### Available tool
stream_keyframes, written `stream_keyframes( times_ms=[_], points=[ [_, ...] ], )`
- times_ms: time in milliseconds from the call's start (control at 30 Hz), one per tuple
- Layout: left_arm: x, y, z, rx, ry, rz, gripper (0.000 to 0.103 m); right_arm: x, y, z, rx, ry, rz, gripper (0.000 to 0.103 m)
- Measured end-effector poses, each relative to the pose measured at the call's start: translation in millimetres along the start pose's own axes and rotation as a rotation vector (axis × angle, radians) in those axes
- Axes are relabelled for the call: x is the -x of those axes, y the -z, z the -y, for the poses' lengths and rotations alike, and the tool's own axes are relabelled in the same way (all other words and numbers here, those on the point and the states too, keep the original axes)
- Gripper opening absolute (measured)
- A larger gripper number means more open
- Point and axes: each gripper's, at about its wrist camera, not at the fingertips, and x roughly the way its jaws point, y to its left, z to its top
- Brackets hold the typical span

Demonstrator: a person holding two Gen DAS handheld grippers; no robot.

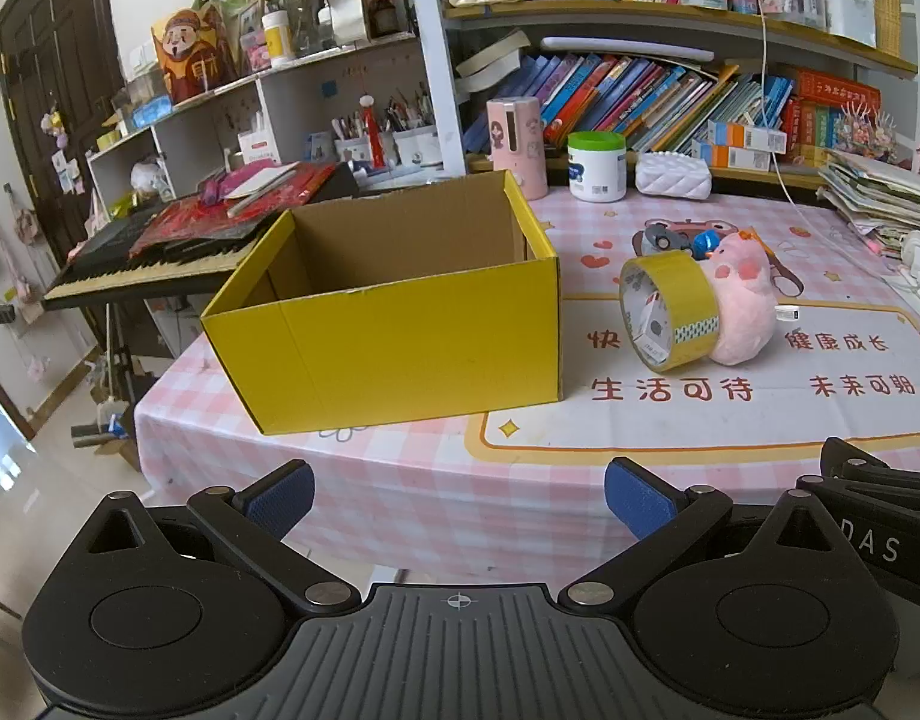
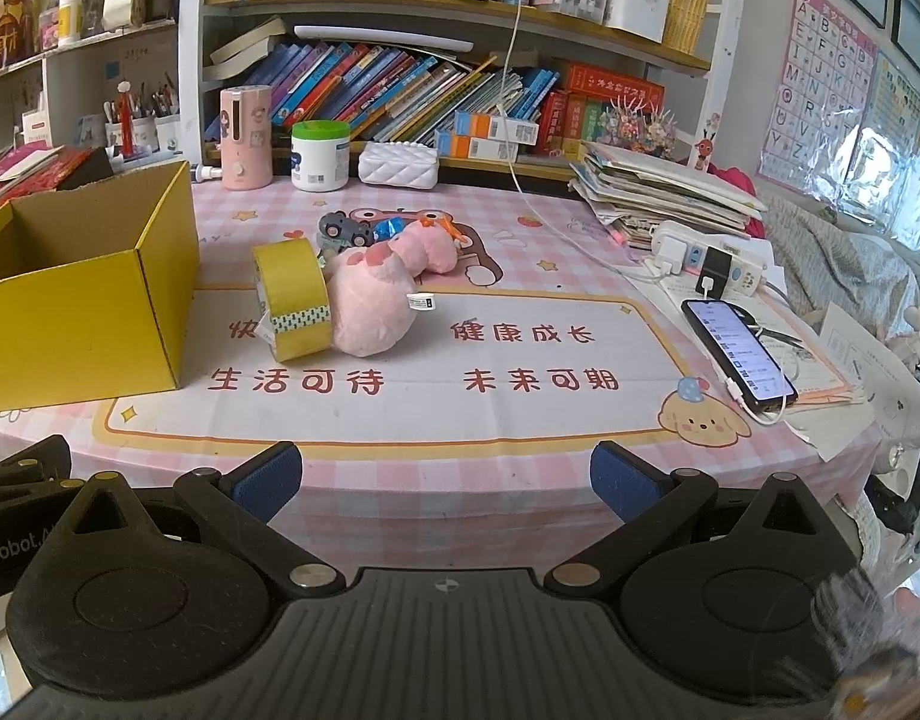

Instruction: Organize objects

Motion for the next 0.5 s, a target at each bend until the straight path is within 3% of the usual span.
stream_keyframes(
  times_ms=[500],
  points=[
    [-4.7,0.1,-1.2,0.004,0.0,-0.009,0.103,-1.7,-1.1,-1.5,0.002,0.001,-0.002,0.103]
  ],
)
